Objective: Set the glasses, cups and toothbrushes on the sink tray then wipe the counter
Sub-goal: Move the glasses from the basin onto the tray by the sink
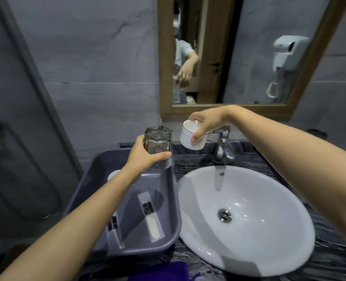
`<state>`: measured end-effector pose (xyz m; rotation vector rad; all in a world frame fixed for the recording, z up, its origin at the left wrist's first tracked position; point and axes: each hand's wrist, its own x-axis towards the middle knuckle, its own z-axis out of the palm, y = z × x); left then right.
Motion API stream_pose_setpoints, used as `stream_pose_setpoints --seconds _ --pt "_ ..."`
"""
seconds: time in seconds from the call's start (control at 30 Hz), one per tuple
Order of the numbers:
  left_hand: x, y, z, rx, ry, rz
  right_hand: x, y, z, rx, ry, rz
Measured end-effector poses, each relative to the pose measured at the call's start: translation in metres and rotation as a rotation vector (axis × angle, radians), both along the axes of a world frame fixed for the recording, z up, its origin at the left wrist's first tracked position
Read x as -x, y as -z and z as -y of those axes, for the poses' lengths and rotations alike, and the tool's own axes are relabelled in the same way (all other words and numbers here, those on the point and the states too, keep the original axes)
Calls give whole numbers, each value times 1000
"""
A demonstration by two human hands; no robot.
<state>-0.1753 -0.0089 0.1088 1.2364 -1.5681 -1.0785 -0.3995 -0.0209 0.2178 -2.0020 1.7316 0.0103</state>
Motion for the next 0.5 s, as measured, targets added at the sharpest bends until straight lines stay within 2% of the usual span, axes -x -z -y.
stream_pose_setpoints --seconds 0.13,0.5 --pt "45 -3 -11 9 84 -12 45 -7 -34 23 62 -47" --pt "213 7 -38 -22 293 -54 223 4 -107 -62 282 -27"
